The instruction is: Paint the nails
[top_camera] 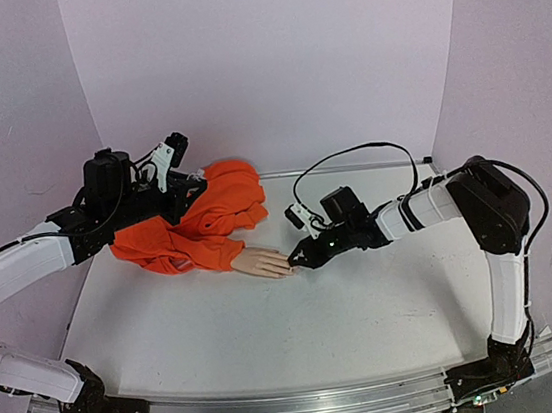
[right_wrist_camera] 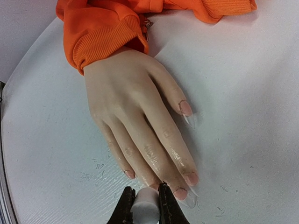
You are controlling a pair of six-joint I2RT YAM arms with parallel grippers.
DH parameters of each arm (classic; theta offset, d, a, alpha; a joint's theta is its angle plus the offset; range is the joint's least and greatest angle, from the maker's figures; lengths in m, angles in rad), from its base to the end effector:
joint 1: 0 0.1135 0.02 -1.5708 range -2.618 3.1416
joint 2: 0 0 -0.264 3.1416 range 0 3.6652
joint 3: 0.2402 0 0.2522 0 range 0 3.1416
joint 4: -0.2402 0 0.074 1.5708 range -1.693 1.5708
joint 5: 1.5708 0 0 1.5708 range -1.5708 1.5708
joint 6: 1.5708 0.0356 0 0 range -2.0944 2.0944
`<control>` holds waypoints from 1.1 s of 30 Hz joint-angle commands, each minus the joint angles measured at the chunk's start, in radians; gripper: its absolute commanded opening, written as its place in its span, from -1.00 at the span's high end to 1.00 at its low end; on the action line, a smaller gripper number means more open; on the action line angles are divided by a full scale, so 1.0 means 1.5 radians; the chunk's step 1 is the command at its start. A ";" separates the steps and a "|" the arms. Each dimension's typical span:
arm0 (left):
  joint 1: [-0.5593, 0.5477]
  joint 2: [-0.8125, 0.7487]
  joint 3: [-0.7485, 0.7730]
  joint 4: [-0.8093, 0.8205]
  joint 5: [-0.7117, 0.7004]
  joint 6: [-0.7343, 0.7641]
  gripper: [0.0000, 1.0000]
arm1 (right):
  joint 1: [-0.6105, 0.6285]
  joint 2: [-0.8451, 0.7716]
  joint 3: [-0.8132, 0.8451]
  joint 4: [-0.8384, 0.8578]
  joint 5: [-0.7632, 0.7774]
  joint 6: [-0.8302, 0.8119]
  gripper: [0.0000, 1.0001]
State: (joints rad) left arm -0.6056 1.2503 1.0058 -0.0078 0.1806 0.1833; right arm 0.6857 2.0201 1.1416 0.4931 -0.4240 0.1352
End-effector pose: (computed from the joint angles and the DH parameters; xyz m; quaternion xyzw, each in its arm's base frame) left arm 0.2386 -0.1730 0.3358 0.3535 0.7055 -0.1976 0.5815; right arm 0.3281 0.2873 0.1610 -0.3335 0.7484 0.3779 0.4311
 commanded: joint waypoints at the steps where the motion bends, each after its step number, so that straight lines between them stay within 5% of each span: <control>1: 0.001 -0.014 0.008 0.043 0.006 -0.005 1.00 | 0.004 0.005 0.019 -0.007 0.010 0.003 1.00; 33: 0.001 -0.017 0.006 0.043 0.006 -0.007 1.00 | 0.004 0.003 -0.004 0.003 0.023 0.014 1.00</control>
State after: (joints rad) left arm -0.6060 1.2503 1.0058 -0.0074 0.1810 0.1829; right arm 0.6861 2.0224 1.1358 0.4942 -0.3840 0.1505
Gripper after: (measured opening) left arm 0.218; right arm 0.139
